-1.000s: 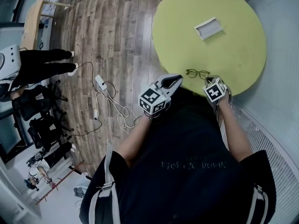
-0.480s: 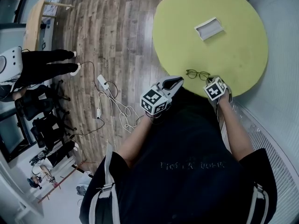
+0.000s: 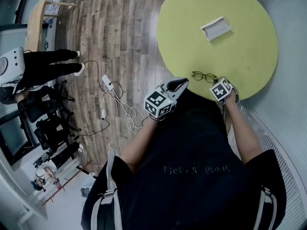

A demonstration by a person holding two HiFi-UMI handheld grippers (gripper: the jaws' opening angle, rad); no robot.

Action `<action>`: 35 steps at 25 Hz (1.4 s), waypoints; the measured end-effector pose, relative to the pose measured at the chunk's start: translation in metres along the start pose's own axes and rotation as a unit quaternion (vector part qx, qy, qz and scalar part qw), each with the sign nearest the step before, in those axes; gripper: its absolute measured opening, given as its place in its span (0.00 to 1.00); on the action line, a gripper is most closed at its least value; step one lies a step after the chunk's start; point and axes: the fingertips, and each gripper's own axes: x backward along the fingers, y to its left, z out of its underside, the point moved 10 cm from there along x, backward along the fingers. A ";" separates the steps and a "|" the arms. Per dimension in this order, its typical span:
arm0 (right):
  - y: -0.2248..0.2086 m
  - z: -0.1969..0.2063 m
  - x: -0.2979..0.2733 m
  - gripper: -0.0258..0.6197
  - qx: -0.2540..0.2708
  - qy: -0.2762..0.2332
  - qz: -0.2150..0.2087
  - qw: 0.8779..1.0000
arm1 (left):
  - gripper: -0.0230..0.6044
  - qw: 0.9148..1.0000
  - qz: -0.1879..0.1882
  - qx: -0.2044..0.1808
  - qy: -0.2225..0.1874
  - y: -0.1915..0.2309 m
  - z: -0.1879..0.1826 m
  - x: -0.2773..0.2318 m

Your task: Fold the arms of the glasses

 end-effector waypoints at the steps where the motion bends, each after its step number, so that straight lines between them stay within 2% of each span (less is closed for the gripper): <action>1: -0.001 -0.001 -0.001 0.10 -0.001 0.001 -0.001 1.000 | 0.09 1.000 0.000 0.001 0.001 0.001 -0.001 0.000; 21: -0.007 -0.003 -0.016 0.10 0.015 0.007 -0.016 1.000 | 0.09 1.000 -0.015 0.005 0.011 0.000 0.004 0.002; 30: -0.009 -0.008 -0.009 0.11 0.002 -0.014 -0.008 1.000 | 0.09 1.000 -0.012 0.007 0.004 0.003 0.001 0.003; 35: -0.007 0.005 -0.003 0.11 0.001 -0.019 0.006 1.000 | 0.09 1.000 -0.007 0.006 -0.004 0.002 0.004 -0.001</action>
